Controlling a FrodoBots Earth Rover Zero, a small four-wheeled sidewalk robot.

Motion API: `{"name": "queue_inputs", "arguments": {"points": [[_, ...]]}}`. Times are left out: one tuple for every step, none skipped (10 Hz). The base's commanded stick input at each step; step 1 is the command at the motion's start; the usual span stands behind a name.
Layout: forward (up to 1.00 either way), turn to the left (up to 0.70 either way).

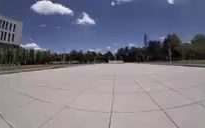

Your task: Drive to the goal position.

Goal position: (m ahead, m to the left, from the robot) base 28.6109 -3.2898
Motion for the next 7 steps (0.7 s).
{"name": "queue_inputs", "arguments": {"points": [[0.50,0.00],[0.50,0.00],[0.50,0.00],[0.50,0.00],[0.50,0.00],[0.50,0.00],[0.50,0.00]]}}
